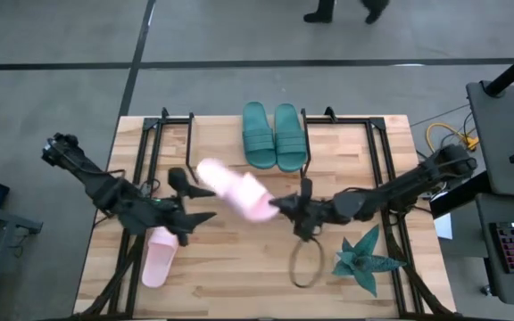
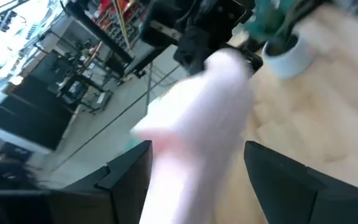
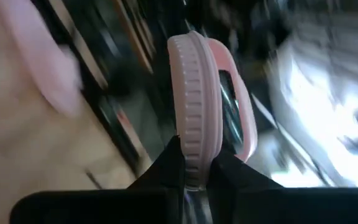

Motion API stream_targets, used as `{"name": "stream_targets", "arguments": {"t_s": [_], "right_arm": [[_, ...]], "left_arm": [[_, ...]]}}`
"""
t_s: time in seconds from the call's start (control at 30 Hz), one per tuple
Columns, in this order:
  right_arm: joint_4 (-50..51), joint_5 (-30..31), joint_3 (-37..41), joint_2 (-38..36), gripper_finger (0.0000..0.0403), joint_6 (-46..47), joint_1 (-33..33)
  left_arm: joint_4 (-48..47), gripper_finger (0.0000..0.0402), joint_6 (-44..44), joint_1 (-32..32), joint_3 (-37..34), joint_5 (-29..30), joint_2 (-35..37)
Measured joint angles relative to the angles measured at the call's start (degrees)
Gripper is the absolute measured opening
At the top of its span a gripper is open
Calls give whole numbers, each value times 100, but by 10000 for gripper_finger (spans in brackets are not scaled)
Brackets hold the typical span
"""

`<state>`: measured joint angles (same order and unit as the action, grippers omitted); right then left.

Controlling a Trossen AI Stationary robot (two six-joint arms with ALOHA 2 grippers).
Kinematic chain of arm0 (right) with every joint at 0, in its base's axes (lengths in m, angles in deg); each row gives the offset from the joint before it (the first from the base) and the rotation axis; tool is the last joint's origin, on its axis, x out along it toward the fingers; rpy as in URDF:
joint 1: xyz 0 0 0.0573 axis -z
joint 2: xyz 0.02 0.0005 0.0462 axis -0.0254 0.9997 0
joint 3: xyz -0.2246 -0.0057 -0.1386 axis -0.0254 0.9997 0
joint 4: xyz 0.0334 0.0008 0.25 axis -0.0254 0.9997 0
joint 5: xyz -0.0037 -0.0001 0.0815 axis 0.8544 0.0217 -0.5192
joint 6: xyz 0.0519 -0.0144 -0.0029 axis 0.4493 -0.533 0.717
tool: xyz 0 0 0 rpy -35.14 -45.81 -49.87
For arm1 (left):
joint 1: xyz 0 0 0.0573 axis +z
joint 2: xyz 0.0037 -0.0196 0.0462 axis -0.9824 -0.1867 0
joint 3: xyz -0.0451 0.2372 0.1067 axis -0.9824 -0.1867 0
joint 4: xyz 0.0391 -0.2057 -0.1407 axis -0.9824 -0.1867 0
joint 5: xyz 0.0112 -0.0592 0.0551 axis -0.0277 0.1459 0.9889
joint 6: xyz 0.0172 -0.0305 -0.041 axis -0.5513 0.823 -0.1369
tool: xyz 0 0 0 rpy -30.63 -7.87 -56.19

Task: Pick and place slides into the shelf
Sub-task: Put the top pink slipper on the shelf

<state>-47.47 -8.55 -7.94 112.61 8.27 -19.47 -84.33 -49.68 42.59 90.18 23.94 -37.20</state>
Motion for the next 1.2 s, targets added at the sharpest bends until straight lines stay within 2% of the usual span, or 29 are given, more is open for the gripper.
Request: {"name": "stream_targets", "arguments": {"t_s": [0.13, 0.23, 0.3, 0.37, 0.43, 0.53, 0.7, 1.2], "right_arm": [[910, -1502, 47, -596, 28, 389, 130], [1629, -3056, 55, -958, 28, 683, 379], [1763, -4089, 58, -1092, 28, 848, 550], [1749, -4805, 58, -1156, 28, 999, 656], [1737, -5225, 58, -1158, 28, 988, 766], [1740, -5659, 58, -1064, 28, 894, 890], [1703, -5937, 59, -963, 28, 662, 912], [1783, -5520, 58, -1502, 28, 353, 968]], "left_arm": [[-219, 239, 483, -401, 0, -123, 259], [-248, 239, 560, -613, -4, -152, 310], [-247, 239, 559, -669, -7, -154, 266], [-227, 239, 533, -673, -7, -149, 141], [-215, 239, 351, -673, -9, -152, -38], [84, 239, -147, -664, -11, -146, -323], [646, 239, -795, -660, 0, -151, -701], [380, 239, -491, -713, -9, -158, -1099]]}}
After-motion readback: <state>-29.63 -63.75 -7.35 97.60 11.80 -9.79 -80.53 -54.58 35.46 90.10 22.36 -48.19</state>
